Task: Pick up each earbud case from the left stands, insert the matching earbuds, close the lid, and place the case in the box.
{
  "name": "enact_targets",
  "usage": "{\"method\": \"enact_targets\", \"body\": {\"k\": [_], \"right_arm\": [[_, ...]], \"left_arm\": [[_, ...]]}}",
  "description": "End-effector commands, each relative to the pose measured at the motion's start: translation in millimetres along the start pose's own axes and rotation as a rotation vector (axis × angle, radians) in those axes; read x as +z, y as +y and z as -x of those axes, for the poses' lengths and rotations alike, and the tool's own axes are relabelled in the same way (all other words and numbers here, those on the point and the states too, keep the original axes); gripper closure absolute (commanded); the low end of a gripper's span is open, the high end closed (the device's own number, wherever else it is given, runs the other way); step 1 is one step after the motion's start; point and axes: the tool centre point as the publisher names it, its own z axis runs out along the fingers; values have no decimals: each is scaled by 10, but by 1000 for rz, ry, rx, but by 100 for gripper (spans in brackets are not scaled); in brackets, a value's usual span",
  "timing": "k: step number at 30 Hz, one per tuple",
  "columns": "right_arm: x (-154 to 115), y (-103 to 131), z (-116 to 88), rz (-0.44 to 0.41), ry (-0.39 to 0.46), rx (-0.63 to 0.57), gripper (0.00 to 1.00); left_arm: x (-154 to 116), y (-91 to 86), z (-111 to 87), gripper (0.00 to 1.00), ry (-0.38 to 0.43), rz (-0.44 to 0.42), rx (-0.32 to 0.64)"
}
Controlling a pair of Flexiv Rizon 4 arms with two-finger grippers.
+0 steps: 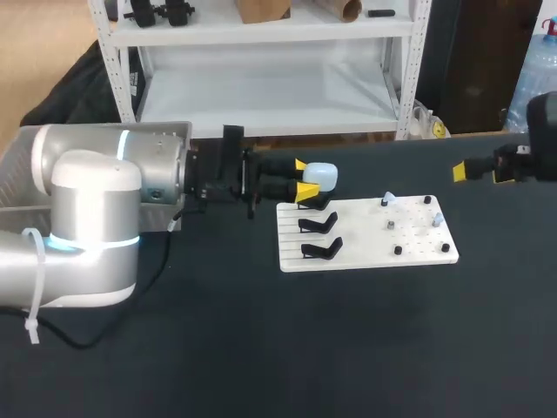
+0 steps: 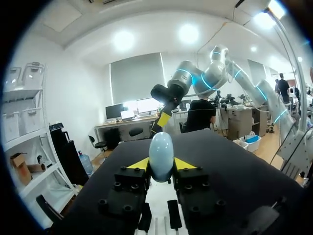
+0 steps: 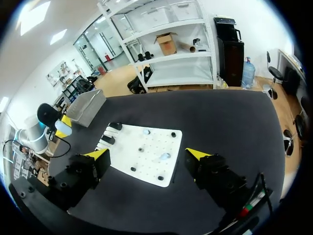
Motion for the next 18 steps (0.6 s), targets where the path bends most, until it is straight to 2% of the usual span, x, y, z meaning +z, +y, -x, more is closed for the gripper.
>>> {"method": "enact_targets", "body": {"k": [1, 11, 18], "right_arm": [[-154, 215, -90, 6, 1, -10, 0], [-282, 778, -284, 46, 15, -80, 0], [-216, 1169, -371, 68, 32, -129, 0]], "left_arm": [[79, 2, -23, 100, -15, 8, 3], [121, -20, -10, 100, -76, 23, -23], [193, -87, -29, 100, -114, 12, -60]]}}
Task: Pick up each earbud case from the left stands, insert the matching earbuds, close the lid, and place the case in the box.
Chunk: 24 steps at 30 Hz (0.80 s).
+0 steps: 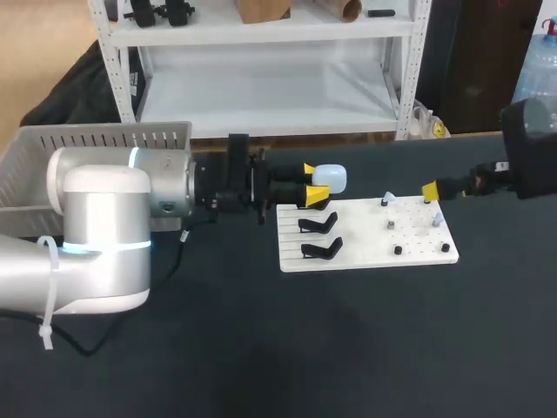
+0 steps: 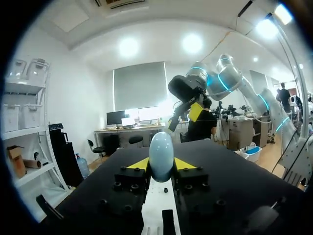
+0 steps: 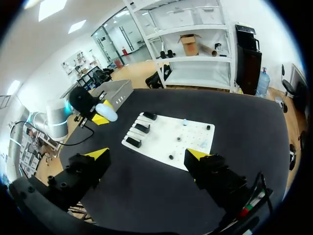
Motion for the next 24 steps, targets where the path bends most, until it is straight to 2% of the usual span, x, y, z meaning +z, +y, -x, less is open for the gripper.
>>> {"method": "enact_targets", "body": {"k": [1, 11, 24], "right_arm": [[51, 251, -38, -29, 12, -12, 0], [247, 564, -34, 18, 42, -36, 0], [564, 666, -17, 63, 102, 2, 0]], "left_arm": [[48, -39, -45, 100, -18, 4, -7], [62, -69, -129, 100, -39, 0, -41], [37, -92, -187, 100, -24, -7, -65]]}}
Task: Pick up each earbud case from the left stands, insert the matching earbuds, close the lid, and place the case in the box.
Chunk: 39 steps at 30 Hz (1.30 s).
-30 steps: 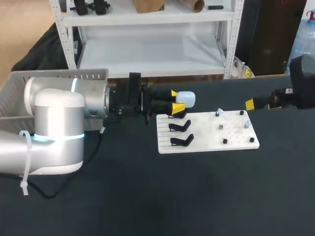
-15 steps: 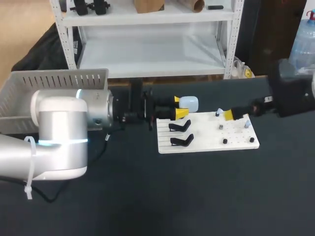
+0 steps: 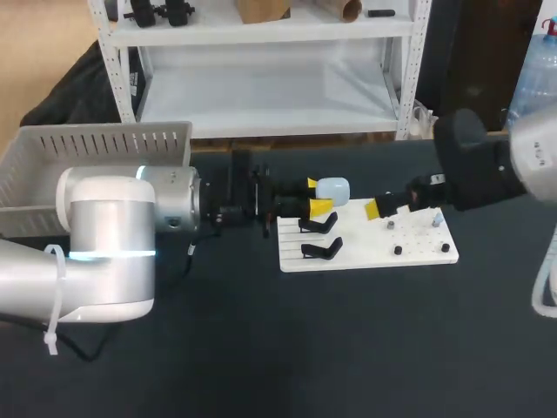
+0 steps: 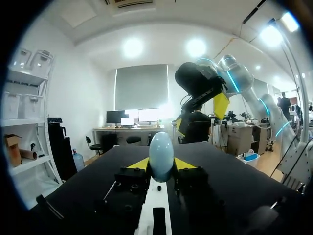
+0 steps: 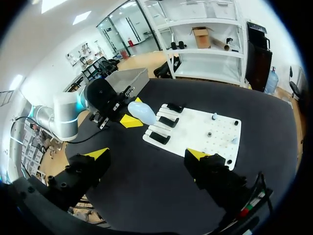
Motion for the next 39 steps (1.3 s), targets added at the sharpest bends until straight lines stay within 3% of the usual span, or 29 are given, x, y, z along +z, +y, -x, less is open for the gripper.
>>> {"method": "enact_targets", "body": {"k": [1, 15, 39], "right_arm": [[177, -28, 87, 26, 25, 13, 0], [451, -31, 170, 38, 66, 37, 0], [641, -78, 254, 28, 76, 51, 0]], "left_arm": [[-11, 1, -12, 100, 3, -6, -6], [-19, 8, -36, 100, 7, -19, -13], [-19, 9, -38, 100, 8, -20, -13]]}}
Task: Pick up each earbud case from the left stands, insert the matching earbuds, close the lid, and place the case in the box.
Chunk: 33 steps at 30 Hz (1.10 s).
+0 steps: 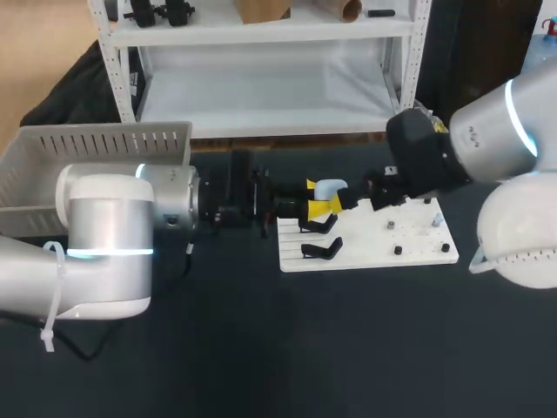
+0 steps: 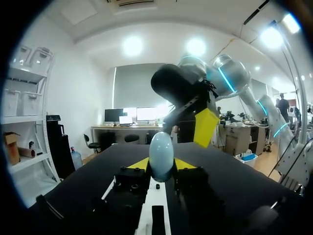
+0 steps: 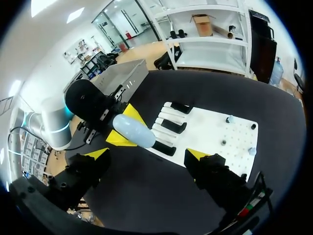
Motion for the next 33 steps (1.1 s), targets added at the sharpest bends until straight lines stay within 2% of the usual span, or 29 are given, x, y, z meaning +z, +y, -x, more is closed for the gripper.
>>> {"method": "enact_targets", "body": {"k": [1, 33], "right_arm": [[24, -27, 39, 0, 0, 4, 0], [51, -125, 164, -24, -14, 16, 0]], "left_arm": [[1, 14, -10, 100, -2, -2, 0], [1, 14, -10, 100, -2, -2, 0]]}}
